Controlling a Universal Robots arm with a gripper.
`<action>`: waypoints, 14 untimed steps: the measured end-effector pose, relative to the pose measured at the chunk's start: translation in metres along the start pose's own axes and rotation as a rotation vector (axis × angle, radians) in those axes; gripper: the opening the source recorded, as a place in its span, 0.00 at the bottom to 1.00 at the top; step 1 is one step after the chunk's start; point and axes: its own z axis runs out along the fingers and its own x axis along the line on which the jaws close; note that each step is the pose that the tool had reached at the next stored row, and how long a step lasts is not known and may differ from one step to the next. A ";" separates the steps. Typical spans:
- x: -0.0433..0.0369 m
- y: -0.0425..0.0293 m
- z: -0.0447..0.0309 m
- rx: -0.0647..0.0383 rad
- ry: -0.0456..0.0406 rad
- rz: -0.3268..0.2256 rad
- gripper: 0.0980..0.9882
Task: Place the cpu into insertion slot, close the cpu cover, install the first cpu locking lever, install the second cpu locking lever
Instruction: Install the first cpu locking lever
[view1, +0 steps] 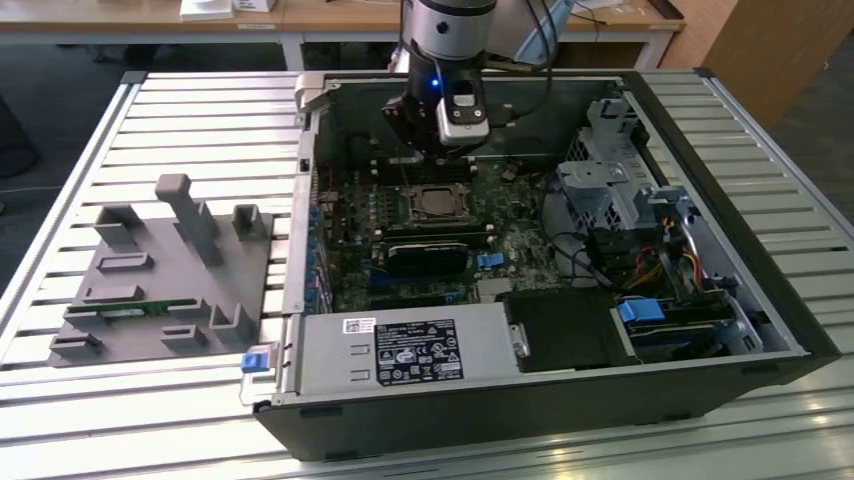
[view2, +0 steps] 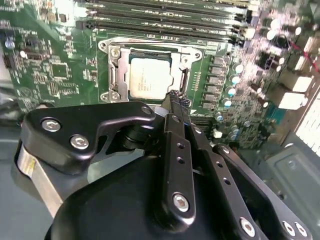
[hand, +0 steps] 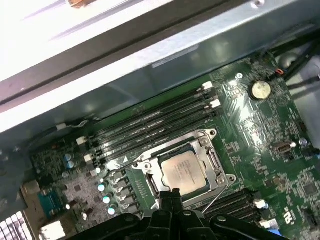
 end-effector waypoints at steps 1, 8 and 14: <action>0.0000 0.0000 0.0000 0.001 0.0001 -0.017 0.01; 0.0000 0.0000 0.0002 -0.019 0.0093 -0.095 0.01; 0.0000 0.0000 0.0001 -0.063 0.0089 -0.128 0.01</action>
